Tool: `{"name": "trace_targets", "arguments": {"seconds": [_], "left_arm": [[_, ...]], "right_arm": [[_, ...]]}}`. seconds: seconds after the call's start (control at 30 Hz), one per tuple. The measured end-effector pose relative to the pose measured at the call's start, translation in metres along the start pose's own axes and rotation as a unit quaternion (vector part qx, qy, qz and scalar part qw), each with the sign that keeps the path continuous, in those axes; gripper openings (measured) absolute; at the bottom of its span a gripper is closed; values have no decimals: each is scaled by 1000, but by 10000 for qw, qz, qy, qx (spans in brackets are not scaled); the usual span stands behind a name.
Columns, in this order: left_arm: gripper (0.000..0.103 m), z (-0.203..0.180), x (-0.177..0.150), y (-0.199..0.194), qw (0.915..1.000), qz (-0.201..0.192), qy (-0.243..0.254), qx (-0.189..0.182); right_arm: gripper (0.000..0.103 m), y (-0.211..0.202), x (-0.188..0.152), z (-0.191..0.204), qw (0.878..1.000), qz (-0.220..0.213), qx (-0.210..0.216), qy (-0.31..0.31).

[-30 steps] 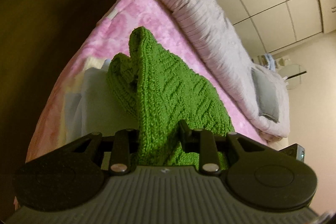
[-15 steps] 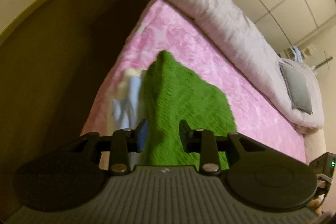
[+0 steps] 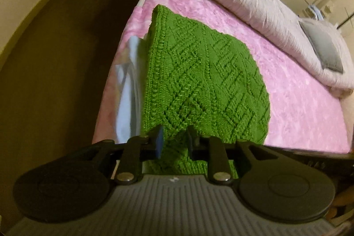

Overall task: Fold clothes
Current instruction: 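Lower the green vest onto the light blue cloth stack with both grippers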

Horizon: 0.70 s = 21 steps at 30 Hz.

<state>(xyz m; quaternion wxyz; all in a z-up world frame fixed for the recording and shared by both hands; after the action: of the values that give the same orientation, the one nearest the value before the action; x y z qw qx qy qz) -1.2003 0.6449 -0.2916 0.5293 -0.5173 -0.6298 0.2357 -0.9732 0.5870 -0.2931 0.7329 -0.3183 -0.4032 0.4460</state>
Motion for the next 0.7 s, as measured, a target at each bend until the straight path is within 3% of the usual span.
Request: {"name": "trace_targets", "arguments": {"seconds": [0.13, 0.27, 0.43, 0.5, 0.63, 0.7], "left_arm": [[17, -5, -3, -11, 9999, -55, -104, -92], [17, -8, -8, -9, 9999, 7, -5, -157], [22, 0, -15, 6, 9999, 59, 73, 109], [34, 4, -18, 9, 9993, 87, 123, 330], [30, 10, -16, 2, 9995, 142, -245, 160], [22, 2, -9, -9, 9999, 24, -49, 141]], "right_arm": [[26, -26, 4, 0, 9993, -281, -226, -118], [26, -45, 6, 10, 9983, -555, -62, -176], [26, -9, -10, 20, 9994, -166, -5, -317], [26, 11, -20, 25, 9992, -2, -8, -395], [26, 18, -22, 39, 9921, 59, -356, -1201], [26, 7, -13, 34, 9947, 71, -314, -981]]}}
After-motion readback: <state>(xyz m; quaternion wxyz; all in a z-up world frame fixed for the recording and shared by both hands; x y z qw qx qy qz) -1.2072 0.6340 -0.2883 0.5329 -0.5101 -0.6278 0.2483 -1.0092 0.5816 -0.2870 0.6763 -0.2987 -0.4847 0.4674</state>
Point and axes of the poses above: each gripper's, at about its wrist camera, not at the fingertips, and y roughly the way its jaws point, z to its left, x to its top, the point moved 3 cm from there along y, roughly the way its jaws point, and after that the axes turned 2 degrees about y, right-handed, at the moved point
